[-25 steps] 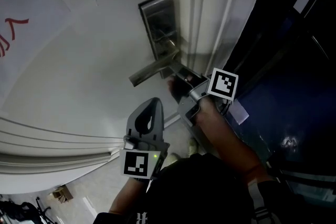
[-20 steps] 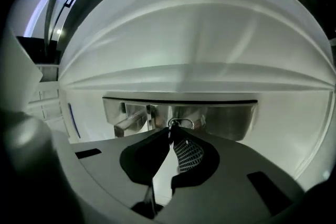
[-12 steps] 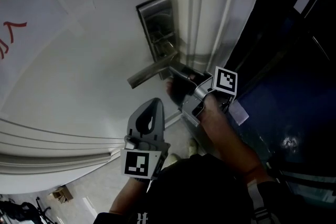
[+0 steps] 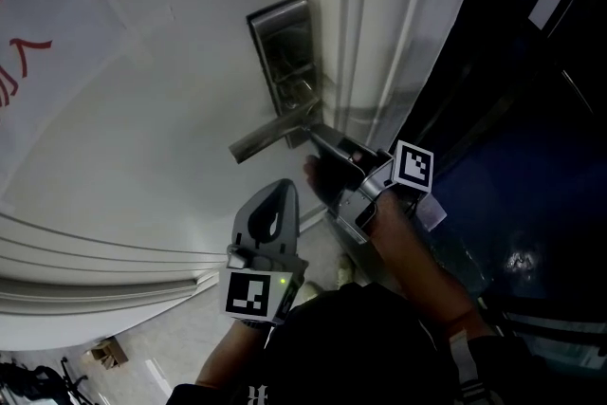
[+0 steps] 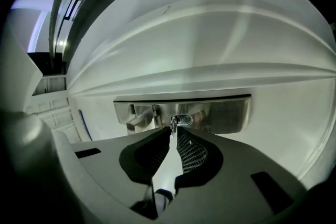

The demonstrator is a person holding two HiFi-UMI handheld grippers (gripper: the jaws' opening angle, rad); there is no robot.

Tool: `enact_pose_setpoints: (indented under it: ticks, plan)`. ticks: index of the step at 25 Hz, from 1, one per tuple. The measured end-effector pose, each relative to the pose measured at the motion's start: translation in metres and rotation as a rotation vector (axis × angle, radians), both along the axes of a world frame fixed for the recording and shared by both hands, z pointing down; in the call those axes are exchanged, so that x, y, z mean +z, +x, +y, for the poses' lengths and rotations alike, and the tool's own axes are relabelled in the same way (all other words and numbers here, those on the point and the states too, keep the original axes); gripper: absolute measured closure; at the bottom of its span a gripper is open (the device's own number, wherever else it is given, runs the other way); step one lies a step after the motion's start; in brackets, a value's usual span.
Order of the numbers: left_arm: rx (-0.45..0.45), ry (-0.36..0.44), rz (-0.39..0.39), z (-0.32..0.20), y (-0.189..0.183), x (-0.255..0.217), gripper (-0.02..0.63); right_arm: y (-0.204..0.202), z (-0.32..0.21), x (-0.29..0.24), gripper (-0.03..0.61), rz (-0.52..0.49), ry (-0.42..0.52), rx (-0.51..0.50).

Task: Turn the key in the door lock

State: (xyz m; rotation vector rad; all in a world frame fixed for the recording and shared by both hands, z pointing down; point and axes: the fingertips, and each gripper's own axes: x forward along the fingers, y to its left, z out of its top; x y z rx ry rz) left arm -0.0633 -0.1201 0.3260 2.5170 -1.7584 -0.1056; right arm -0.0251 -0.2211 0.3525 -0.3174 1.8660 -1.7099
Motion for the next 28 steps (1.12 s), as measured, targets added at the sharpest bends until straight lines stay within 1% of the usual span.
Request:
enact_pose_setpoints:
  ticks: [3, 5, 6, 8, 10, 12, 13, 16, 17, 18, 20, 22, 28]
  plan:
    - [0.011, -0.002, 0.007, -0.002, 0.003, 0.0, 0.606, 0.008, 0.006, 0.002, 0.555, 0.035, 0.021, 0.007]
    - [0.019, -0.002, 0.011, -0.003, 0.006, -0.001, 0.606, 0.013, 0.011, 0.004, 0.555, 0.083, 0.056, 0.017]
    - [0.022, -0.003, 0.013, -0.003, 0.007, -0.001, 0.606, 0.015, 0.015, 0.003, 0.555, 0.117, 0.087, 0.021]
    - [0.029, 0.0, 0.014, -0.004, 0.009, -0.002, 0.606, 0.017, 0.024, -0.001, 0.555, 0.205, 0.183, 0.03]
    - [0.037, 0.005, 0.012, -0.004, 0.011, -0.004, 0.606, 0.018, 0.032, -0.004, 0.555, 0.326, 0.3, 0.053]
    - [0.043, 0.007, 0.013, -0.003, 0.013, -0.007, 0.606, 0.021, 0.038, -0.008, 0.557, 0.478, 0.438, 0.101]
    - [0.044, 0.006, 0.012, -0.003, 0.014, -0.008, 0.606, 0.022, 0.041, -0.013, 0.557, 0.563, 0.529, 0.134]
    - [0.044, 0.005, 0.006, -0.003, 0.014, -0.012, 0.606, 0.021, 0.051, -0.033, 0.56, 0.814, 0.85, 0.24]
    - [0.045, 0.007, 0.004, -0.003, 0.014, -0.014, 0.606, 0.019, 0.055, -0.036, 0.561, 0.878, 0.93, 0.262]
    - [0.047, 0.008, 0.003, -0.003, 0.015, -0.014, 0.606, 0.017, 0.058, -0.037, 0.561, 0.926, 0.981, 0.274]
    - [0.051, 0.006, 0.001, -0.002, 0.016, -0.015, 0.606, 0.014, 0.061, -0.034, 0.563, 0.975, 1.016, 0.282]
    - [0.051, 0.003, -0.002, -0.002, 0.017, -0.014, 0.606, 0.014, 0.062, -0.03, 0.563, 0.989, 1.021, 0.284]
    - [0.046, 0.009, 0.002, -0.004, 0.019, -0.014, 0.606, 0.012, 0.062, -0.027, 0.563, 0.976, 0.997, 0.26]
